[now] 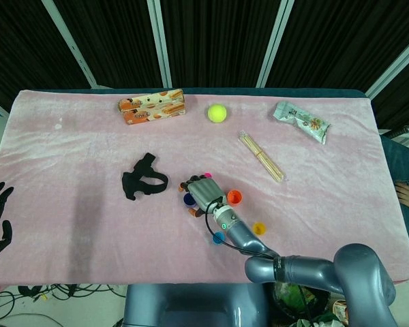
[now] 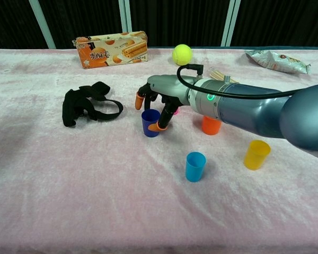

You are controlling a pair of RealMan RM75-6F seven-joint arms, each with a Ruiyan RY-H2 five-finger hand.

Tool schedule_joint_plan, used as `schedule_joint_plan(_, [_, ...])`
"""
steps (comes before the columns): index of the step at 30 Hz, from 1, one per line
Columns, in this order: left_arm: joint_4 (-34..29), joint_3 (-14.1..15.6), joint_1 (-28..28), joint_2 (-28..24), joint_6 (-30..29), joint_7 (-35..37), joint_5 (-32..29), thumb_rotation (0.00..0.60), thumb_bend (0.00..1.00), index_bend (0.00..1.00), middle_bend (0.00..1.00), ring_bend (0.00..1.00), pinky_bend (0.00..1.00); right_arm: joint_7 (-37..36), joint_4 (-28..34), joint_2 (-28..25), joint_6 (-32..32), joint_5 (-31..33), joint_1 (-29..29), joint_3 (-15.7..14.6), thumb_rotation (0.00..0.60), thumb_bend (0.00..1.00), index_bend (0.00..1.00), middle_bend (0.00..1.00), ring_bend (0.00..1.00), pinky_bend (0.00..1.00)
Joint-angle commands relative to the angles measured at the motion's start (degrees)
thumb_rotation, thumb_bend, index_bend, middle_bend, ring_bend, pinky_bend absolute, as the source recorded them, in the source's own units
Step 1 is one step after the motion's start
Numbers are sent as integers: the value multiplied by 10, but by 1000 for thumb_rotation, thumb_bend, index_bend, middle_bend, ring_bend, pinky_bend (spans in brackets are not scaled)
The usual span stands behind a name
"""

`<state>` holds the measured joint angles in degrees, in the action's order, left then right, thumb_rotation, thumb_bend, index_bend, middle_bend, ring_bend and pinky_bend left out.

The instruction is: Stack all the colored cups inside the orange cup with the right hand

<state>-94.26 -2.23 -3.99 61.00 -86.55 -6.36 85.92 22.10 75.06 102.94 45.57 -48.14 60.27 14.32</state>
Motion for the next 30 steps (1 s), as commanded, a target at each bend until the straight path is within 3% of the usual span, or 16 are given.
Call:
schedule_joint_plan(1, [0, 0, 0, 0, 0, 0, 0, 600, 703, 68, 12, 0, 31, 0, -1, 1, -1, -1, 1, 0, 600, 239, 343, 338, 179, 214])
schedule_joint_plan(12, [0, -1, 1, -2, -2, -1, -1, 600, 703, 69, 12, 0, 31, 7, -32, 17, -4, -5, 7, -6, 600, 269, 361, 364, 195, 214])
schedule_joint_plan(17, [0, -1, 2, -2, -4, -4, 0, 600, 703, 69, 12, 0, 31, 13, -33, 19, 8, -14, 5, -7, 600, 288, 433, 447, 243, 214])
schedule_joint_plan(26, [0, 0, 2, -1, -5, -11, 2, 600, 703, 69, 12, 0, 31, 9, 19, -17, 30, -31, -9, 2, 600, 310, 542, 478, 259, 214])
schedule_joint_plan(30, [-2, 1, 2, -1, -4, -12, 2, 600, 703, 69, 12, 0, 31, 15, 92, -80, 57, -33, -30, 9, 600, 315, 544, 481, 259, 214])
